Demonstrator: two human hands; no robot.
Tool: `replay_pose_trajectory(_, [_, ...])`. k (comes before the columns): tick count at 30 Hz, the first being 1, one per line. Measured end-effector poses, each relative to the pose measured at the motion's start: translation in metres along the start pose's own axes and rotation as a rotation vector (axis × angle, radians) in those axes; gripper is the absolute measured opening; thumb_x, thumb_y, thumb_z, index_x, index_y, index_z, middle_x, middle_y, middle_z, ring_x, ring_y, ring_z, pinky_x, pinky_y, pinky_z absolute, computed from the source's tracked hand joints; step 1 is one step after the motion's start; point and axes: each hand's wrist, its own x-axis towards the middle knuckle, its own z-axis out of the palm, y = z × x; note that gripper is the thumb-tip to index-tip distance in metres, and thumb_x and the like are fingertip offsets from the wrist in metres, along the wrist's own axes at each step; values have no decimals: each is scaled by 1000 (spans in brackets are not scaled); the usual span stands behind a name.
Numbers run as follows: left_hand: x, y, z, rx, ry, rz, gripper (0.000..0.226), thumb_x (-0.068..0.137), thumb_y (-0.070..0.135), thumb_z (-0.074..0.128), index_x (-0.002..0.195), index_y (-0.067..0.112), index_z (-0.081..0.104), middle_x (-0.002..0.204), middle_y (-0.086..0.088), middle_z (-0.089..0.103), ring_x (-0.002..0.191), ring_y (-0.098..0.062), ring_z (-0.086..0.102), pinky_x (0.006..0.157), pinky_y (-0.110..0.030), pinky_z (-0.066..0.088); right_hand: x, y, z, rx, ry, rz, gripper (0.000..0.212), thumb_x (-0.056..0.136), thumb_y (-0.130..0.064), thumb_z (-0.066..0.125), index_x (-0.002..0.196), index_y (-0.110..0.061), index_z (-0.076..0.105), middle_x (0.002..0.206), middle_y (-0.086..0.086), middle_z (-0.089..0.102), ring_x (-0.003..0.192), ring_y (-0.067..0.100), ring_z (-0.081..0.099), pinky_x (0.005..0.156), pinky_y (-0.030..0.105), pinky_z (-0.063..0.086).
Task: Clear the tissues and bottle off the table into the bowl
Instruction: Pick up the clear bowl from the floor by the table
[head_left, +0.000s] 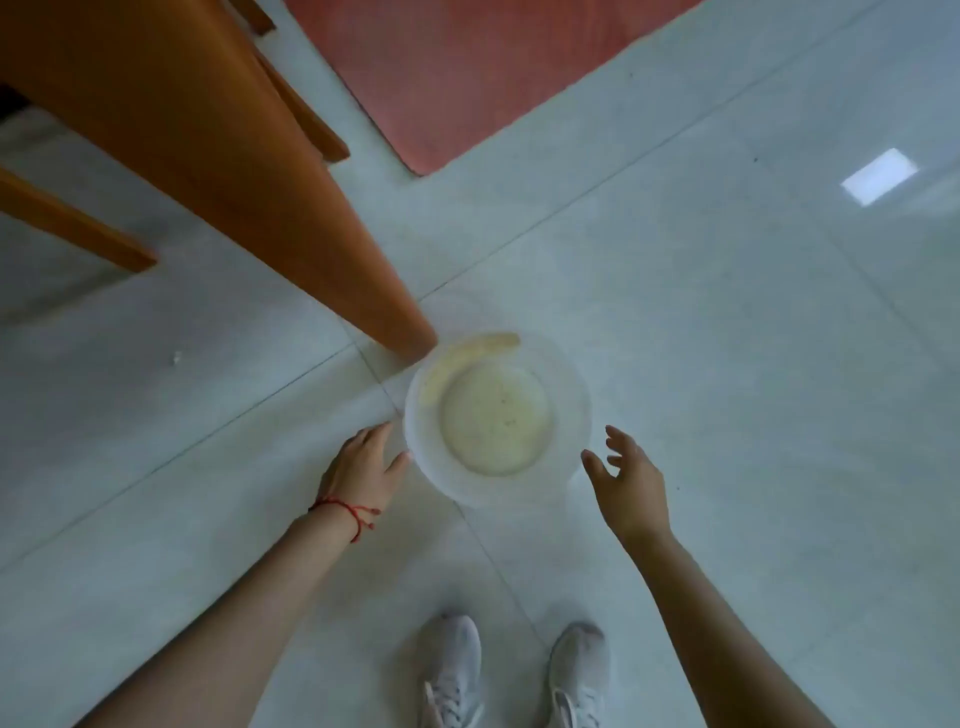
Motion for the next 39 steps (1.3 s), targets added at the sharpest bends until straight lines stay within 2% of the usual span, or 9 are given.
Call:
replay_pose_trajectory(5, [22, -7, 20, -30, -23, -24, 54, 89, 27, 50, 138, 8, 36, 143, -17, 43, 132, -32, 40, 106, -39, 35, 19, 7, 15, 104, 12, 88, 51, 89, -25, 55, 135, -13, 38, 134, 11, 53, 115, 26, 54, 97, 35, 41])
replay_pose_trajectory(12, [31, 1, 31, -318, 55, -124, 45, 83, 13, 58, 127, 6, 50, 127, -14, 59, 115, -29, 57, 95, -30, 40, 29, 10, 23, 108, 0, 56, 40, 89, -12, 53, 128, -14, 48, 120, 9, 63, 97, 23, 62, 62, 21, 39])
replay_pose_trajectory(17, [30, 3, 28, -447, 107, -157, 45, 76, 6, 64, 120, 7, 57, 117, -16, 66, 111, -29, 59, 94, -33, 44, 28, 15, 22, 173, 32, 60, 40, 85, -6, 53, 124, -13, 53, 113, 9, 66, 91, 27, 65, 74, 26, 42])
replay_pose_trajectory(23, [1, 15, 18, -516, 112, -158, 43, 76, 3, 63, 118, 10, 59, 113, -15, 66, 103, -23, 60, 85, -26, 42, 4, 17, 8, 237, 53, 75, 41, 81, -5, 54, 120, -17, 57, 109, 7, 67, 87, 26, 67, 71, 29, 45])
replay_pose_trajectory(26, [-24, 23, 7, -544, 127, -162, 43, 76, 2, 62, 118, 10, 60, 112, -15, 67, 107, -23, 59, 85, -25, 40, -15, 11, -6, 248, 75, 66, 40, 81, -5, 53, 118, -18, 58, 107, 5, 67, 84, 25, 67, 71, 29, 46])
replay_pose_trajectory(29, [-53, 35, -9, -568, 130, -161, 42, 76, 1, 62, 118, 9, 59, 112, -15, 66, 99, -19, 56, 85, -24, 39, -38, 1, -25, 260, 92, 66, 41, 80, -5, 52, 118, -19, 59, 103, 3, 68, 83, 24, 68, 74, 32, 49])
replay_pose_trajectory(35, [-119, 63, -55, -620, 137, -167, 44, 76, 2, 62, 119, 9, 59, 112, -14, 66, 97, -19, 57, 86, -25, 40, -100, -31, -75, 286, 129, 53, 40, 81, -5, 53, 118, -18, 59, 80, -12, 63, 72, 17, 64, 65, 26, 46])
replay_pose_trajectory(37, [-143, 72, -73, -624, 137, -155, 46, 75, 2, 63, 121, 8, 58, 113, -15, 66, 105, -24, 60, 88, -26, 42, -123, -43, -94, 293, 136, 40, 39, 83, -5, 53, 119, -17, 58, 88, -9, 64, 71, 9, 63, 62, 20, 46])
replay_pose_trajectory(39, [-168, 81, -92, -626, 136, -149, 48, 75, 3, 64, 122, 7, 57, 116, -16, 65, 110, -28, 59, 92, -30, 44, -146, -55, -114, 295, 140, 26, 38, 83, -6, 54, 120, -17, 58, 94, -6, 65, 74, 4, 62, 66, 21, 48])
